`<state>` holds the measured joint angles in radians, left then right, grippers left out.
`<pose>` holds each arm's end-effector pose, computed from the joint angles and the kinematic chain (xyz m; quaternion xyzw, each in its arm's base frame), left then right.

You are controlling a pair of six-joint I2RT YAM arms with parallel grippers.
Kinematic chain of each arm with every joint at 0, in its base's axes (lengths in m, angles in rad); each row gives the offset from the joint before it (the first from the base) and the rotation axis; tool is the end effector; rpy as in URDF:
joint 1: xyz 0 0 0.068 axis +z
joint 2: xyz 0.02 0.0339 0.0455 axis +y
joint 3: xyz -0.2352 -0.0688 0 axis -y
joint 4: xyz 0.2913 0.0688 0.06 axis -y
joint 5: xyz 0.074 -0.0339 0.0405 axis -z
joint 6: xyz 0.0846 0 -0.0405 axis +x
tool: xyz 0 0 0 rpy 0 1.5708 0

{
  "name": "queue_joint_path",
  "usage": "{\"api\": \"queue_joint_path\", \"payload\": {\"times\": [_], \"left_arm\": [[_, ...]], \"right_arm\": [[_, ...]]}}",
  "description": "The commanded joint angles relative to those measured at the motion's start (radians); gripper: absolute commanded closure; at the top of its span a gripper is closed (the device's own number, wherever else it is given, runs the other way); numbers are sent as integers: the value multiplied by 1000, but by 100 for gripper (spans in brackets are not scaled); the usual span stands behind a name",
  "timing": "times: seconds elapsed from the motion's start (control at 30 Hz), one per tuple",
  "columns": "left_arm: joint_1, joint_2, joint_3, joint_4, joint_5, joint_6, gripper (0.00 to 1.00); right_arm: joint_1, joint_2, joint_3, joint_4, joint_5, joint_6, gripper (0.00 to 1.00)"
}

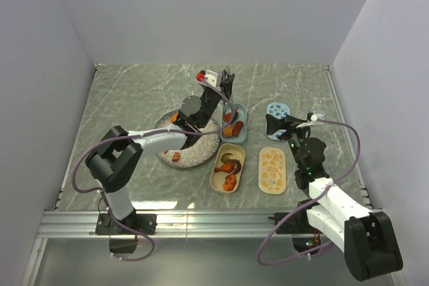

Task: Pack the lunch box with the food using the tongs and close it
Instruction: Place the food into the lunch box

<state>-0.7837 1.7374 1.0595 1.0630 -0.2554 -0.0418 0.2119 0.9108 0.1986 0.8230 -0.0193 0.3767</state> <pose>0.3466 -0.3152 0.2680 0.1025 0.5548 -0.2648 0.7821 0.2862 0.0632 0.1719 0.0477 0.6652 0.2223 0.7112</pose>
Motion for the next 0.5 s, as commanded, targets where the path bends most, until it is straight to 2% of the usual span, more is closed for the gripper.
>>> {"api": "queue_joint_path", "payload": {"times": [0.0,0.27,0.47], "left_arm": [[1,36,79,32,38,-13,76],[3,119,145,54,12,31,72],[12,136,146,78,7,29,55]], "right_arm": [[7,-10,41,47,9,-10,4],[6,14,48,54,5,-10,4],[7,28,53,57,1,-12,4]]}}
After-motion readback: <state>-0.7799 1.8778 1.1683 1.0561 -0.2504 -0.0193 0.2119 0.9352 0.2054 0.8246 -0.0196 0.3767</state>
